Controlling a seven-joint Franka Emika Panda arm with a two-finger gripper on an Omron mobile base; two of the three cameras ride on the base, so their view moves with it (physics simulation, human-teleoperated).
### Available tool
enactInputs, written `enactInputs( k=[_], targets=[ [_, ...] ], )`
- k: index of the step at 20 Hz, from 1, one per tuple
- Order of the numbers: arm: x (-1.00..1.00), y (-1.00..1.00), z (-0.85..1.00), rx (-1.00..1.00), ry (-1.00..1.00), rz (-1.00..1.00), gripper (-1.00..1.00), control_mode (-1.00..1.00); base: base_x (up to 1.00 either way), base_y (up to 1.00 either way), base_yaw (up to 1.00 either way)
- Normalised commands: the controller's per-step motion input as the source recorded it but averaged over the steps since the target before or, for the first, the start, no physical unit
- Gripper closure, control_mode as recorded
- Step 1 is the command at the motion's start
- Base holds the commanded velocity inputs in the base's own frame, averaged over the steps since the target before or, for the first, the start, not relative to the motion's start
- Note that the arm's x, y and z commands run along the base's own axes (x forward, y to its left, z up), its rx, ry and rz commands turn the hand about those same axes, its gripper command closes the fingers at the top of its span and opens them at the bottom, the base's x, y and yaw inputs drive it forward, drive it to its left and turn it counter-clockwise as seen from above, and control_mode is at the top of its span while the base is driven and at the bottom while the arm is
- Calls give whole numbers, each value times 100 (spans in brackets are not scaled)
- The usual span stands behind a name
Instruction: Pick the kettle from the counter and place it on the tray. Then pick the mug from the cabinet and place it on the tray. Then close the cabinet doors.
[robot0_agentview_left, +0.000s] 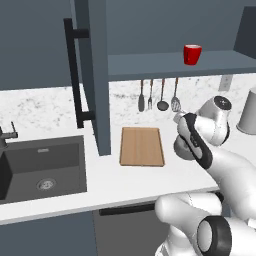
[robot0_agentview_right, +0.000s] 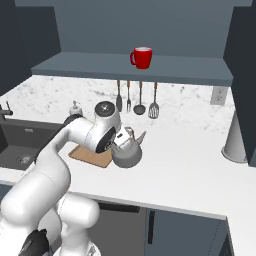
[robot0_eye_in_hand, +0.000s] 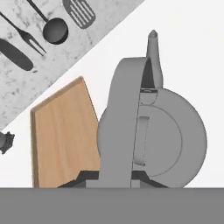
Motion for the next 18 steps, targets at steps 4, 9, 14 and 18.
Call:
enactInputs(
  k=[4, 9, 14, 18],
  targets=[
    [15, 33, 10, 1, -33, 5, 100, -100, 0, 0, 0],
    [33, 36, 33, -4, -9, 2, 100, -100, 0, 0, 0],
    [27, 40, 28, -1, 6, 3, 100, -100, 0, 0, 0],
    [45, 30, -1, -1, 10, 9, 100, -100, 0, 0, 0]
  ],
)
